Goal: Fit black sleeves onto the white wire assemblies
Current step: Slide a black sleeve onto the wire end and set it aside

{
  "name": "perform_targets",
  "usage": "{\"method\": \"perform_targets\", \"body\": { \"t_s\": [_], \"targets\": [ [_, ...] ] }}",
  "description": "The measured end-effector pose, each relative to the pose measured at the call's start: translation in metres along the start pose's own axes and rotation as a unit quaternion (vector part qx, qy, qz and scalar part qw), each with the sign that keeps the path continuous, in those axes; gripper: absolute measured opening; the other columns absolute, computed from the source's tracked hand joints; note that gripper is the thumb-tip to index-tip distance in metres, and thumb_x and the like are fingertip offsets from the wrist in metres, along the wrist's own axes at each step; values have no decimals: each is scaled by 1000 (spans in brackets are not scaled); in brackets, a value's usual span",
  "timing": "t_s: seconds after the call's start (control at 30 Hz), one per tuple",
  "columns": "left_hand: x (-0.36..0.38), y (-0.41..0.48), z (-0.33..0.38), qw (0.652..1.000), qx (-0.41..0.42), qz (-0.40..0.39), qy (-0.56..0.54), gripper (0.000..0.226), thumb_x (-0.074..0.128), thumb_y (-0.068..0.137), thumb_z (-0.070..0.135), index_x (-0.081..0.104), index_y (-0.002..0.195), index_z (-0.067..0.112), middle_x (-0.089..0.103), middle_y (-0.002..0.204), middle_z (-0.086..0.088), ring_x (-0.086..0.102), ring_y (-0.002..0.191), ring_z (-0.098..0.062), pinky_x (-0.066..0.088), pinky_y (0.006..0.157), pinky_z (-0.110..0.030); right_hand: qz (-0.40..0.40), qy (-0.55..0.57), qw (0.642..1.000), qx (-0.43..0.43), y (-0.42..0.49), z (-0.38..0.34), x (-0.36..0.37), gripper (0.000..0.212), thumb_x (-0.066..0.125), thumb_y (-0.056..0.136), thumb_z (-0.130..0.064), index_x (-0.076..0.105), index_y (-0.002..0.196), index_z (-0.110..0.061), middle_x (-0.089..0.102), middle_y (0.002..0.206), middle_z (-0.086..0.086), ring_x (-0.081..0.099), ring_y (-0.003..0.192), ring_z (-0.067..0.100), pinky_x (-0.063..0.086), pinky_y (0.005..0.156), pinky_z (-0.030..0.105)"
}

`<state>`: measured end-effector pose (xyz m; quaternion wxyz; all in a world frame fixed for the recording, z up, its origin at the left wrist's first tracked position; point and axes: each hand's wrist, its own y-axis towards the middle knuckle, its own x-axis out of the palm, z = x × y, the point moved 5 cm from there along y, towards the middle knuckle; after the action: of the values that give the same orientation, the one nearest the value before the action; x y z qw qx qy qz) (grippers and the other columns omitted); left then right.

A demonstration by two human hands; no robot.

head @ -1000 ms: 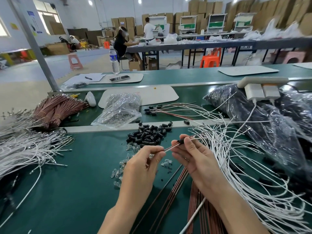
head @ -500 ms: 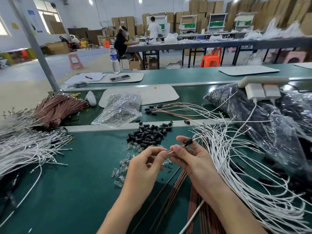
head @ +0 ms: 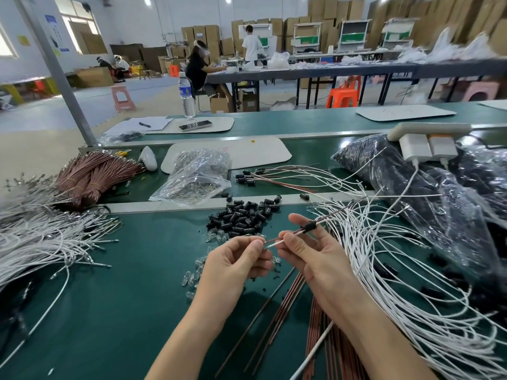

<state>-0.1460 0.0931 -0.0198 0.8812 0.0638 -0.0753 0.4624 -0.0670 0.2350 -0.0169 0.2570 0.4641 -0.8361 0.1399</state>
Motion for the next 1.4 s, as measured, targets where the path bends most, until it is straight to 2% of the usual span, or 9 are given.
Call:
{"method": "perform_targets", "body": {
  "t_s": [0.2,0.3,0.47,0.67,0.77,0.9,1.03,1.17,1.4],
  "targets": [
    [3,-1,1,1000,7,-10,0,26,68,85,27,74,101,8,77,87,-14,74,76,-21,58,69,-22,-28,-20,999,14,-1,2,3,50,79,71,-12,67,120,-15,73,90,14,75,85,23,60,72,26],
    [3,-1,1,1000,7,-6,-1,21,69,84,29,77,96,13,76,86,-15,73,75,-20,58,68,-23,-44,-44,998,27,-2,4,5,48,77,75,-11,65,122,-13,75,91,14,76,84,24,60,70,26],
    [4,-1,2,1000,-3,-21,4,19,66,86,34,79,95,23,77,91,-14,74,79,-22,58,70,-25,-38,-72,997,11,-4,2,5,44,76,75,-16,67,118,-14,76,88,12,75,82,23,59,72,25],
    [5,-2,0,1000,-18,-25,2,19,67,87,34,78,95,21,77,93,-14,74,77,-23,59,70,-26,-22,-119,992,-28,-4,0,4,33,79,75,-25,73,108,-23,74,87,9,73,85,31,60,79,30],
    [7,-2,0,999,-24,-30,-7,19,68,86,32,78,92,16,77,90,-15,74,75,-23,59,69,-25,-18,-150,987,-52,-4,-2,4,25,79,76,-31,74,101,-30,73,83,2,72,82,23,59,81,30],
    [10,-2,-2,999,-30,-36,-23,20,69,86,27,77,90,9,76,89,-18,73,74,-23,58,68,-25,0,-183,980,-76,-5,-2,2,26,78,76,-38,75,102,-31,74,84,-2,71,80,14,57,79,24],
    [11,-2,-4,999,-28,-45,-12,26,69,85,25,73,99,3,76,87,-16,72,73,-21,58,67,-25,16,-195,976,-93,-5,-4,1,22,77,76,-39,78,97,-31,74,80,-4,68,73,8,55,75,19],
    [13,-3,-5,998,-23,-52,6,32,67,84,29,71,102,3,76,86,-13,72,74,-19,58,68,-24,30,-220,968,-115,-7,-8,1,18,76,75,-41,79,92,-35,73,74,-7,65,67,3,51,67,12],
    [17,-5,-7,998,-14,-58,21,30,66,84,29,69,102,5,76,87,-11,71,73,-20,59,69,-26,36,-231,965,-118,-8,-9,2,16,77,74,-36,79,88,-31,77,80,-9,66,67,-2,50,66,10]
  ]
}}
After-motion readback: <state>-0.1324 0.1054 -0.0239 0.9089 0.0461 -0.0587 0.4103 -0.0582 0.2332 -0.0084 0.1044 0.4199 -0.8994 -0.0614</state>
